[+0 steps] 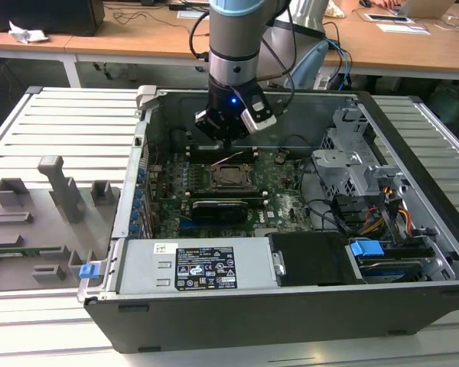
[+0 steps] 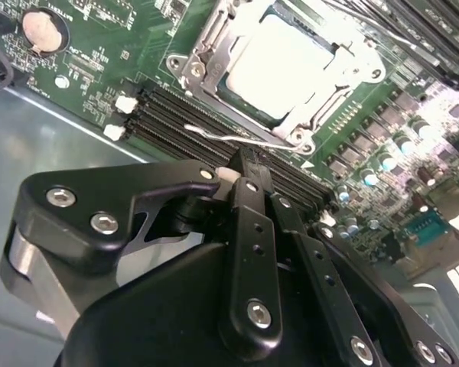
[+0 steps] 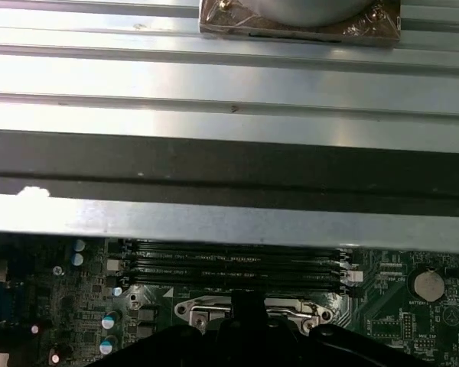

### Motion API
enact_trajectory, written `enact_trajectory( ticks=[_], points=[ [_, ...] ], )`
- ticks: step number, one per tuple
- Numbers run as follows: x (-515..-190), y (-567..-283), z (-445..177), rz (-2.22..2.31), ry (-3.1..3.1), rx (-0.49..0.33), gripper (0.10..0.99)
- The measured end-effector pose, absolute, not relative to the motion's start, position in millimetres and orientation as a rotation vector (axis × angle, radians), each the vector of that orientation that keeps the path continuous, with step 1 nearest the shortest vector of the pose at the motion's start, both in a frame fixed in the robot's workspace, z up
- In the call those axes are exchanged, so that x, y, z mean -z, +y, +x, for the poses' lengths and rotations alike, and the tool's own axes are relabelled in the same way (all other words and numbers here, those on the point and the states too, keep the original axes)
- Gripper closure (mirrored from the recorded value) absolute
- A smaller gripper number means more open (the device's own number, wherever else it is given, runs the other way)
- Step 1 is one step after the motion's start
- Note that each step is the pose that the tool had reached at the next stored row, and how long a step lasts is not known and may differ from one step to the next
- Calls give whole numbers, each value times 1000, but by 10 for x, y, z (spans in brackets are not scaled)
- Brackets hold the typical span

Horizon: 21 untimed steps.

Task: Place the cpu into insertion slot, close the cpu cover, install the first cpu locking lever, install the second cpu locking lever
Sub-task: 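Install the first cpu locking lever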

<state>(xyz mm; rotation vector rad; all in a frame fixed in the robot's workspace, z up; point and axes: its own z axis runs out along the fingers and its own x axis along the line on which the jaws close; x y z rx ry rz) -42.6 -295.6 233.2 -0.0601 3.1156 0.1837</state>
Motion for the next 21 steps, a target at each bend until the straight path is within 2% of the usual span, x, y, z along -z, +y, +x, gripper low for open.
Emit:
enact_trajectory(
  ticks=[21],
  points=[
    [-2241,-2896,-243,-100,3116,-182,980]
  ],
)
